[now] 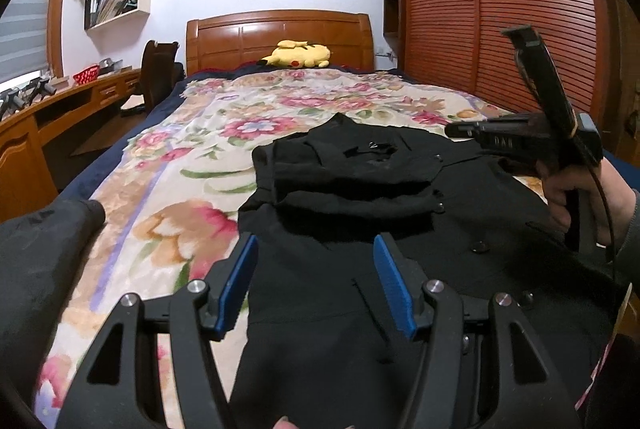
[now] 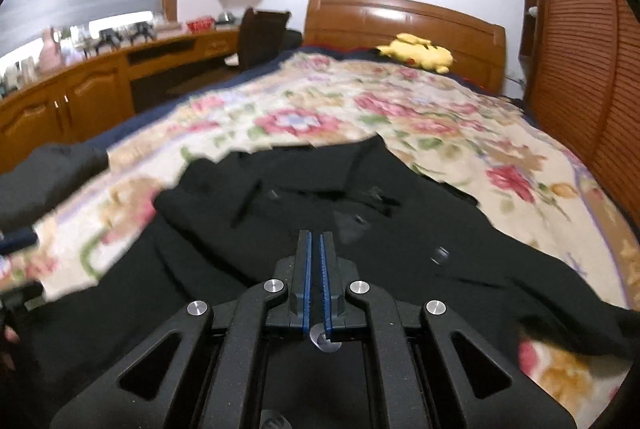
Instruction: Fold large clothes
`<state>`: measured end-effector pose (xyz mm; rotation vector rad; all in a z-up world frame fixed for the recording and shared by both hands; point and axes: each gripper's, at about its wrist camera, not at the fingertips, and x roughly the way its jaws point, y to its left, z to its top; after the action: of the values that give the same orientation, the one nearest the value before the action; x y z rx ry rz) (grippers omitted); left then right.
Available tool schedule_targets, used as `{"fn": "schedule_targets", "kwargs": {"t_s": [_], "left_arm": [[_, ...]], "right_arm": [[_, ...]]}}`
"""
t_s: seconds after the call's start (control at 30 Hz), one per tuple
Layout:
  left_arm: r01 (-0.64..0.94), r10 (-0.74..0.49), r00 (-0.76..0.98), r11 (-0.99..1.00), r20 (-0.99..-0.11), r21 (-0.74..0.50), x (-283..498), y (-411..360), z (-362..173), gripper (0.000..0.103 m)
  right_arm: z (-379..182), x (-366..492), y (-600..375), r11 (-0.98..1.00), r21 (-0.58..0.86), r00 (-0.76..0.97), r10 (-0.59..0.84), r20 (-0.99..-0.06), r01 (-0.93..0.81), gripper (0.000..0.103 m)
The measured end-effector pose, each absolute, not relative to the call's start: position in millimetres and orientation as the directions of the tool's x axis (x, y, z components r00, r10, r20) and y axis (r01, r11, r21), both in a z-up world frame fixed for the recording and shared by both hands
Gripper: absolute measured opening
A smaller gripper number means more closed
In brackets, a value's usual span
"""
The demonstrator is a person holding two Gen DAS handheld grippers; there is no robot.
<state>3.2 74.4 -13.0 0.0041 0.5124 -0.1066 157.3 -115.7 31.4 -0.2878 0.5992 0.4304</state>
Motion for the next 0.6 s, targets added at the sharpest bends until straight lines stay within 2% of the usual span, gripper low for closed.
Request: {"fn": "schedule_targets", "kwargs": {"t_s": [0.13, 0.17, 0.23, 0.27, 0.3, 0.4, 0.53, 0.57, 0.6], "left_arm": [[0.104, -0.108, 0.865, 0.994, -0.489, -0.036, 5, 74, -12, 0.059], [0.102, -0.105, 0.866, 0.994, -0.489, -0.033, 5, 74, -12, 0.059], [0.099, -0.103, 0.867, 0.995, -0.487, -0.034, 5, 75, -12, 0.059], [0.097, -0.101, 0.867, 0.995, -0.487, -0.034, 5, 76, -11, 0.059], [0.096, -0.1, 0.868, 0.995, -0.486, -0.035, 5, 77, -12, 0.059], [0.091, -0.097, 0.869, 0.995, -0.485, -0.036, 4, 80, -12, 0.059], [0.09, -0.094, 0.866, 0.995, -0.491, -0.031, 4, 82, -15, 0.059], [0.091, -0.093, 0.865, 0.995, -0.493, -0.029, 5, 83, -15, 0.059], [0.091, -0.093, 0.863, 0.995, -0.496, -0.029, 5, 83, -16, 0.059]], "right_arm": [[34, 154, -105, 0.86, -0.132, 0.722, 0.32, -0.614, -0.493, 0.002], [32, 153, -100, 0.855, -0.135, 0.716, 0.321, -0.619, -0.5, 0.007], [25, 156, -86, 0.834, -0.134, 0.688, 0.339, -0.641, -0.536, 0.031], [20, 157, -77, 0.825, -0.139, 0.678, 0.341, -0.651, -0.548, 0.053], [14, 161, -68, 0.815, -0.147, 0.667, 0.339, -0.663, -0.561, 0.059], [-8, 179, -41, 0.788, -0.159, 0.609, 0.313, -0.729, -0.595, 0.059], [-34, 198, -16, 0.76, -0.244, 0.597, 0.225, -0.77, -0.602, 0.058], [-38, 202, -13, 0.756, -0.259, 0.598, 0.211, -0.773, -0.601, 0.038], [-39, 205, -13, 0.754, -0.262, 0.598, 0.208, -0.774, -0.602, 0.007]]}}
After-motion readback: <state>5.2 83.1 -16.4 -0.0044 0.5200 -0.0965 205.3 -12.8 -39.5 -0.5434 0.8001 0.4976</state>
